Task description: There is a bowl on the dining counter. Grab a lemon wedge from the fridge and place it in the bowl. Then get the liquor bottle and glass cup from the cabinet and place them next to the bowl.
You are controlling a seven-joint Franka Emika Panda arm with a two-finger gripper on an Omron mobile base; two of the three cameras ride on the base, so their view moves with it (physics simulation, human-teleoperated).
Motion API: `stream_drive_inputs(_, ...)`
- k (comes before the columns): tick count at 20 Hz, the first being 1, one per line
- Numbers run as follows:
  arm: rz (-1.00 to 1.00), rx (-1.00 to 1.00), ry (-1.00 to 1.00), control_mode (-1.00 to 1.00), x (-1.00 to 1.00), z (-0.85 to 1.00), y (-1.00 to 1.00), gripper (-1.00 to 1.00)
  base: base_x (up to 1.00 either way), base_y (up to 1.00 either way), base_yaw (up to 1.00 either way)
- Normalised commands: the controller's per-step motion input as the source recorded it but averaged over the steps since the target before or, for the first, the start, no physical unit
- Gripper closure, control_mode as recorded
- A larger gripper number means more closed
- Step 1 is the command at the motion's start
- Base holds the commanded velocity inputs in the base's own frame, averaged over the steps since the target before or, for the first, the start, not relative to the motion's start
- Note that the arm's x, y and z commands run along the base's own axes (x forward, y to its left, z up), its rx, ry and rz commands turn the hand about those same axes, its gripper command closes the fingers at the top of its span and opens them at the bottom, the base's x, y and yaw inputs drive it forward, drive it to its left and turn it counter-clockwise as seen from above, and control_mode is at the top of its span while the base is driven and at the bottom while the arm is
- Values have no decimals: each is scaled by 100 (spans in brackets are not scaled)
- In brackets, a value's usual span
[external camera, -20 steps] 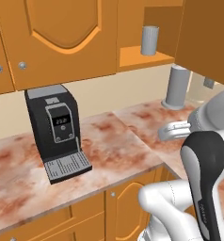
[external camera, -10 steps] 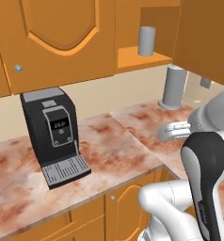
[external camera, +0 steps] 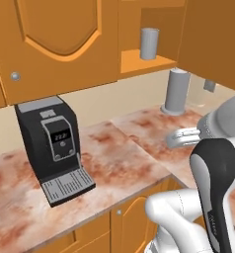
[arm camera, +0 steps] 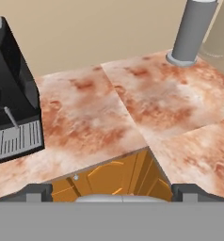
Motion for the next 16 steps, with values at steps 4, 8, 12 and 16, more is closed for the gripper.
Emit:
stream_drive_inputs(4,0,0,0,100,0,0,0,-100,100,9,-29)
stream_drive_inputs(8,0,0,0,100,0,0,0,-100,100,21,-35)
stream_drive_inputs(12,0,0,0,100,0,0,0,-100,100,13,-31)
stream_drive_inputs(16,0,0,0,100,0,0,0,-100,100,9,-20)
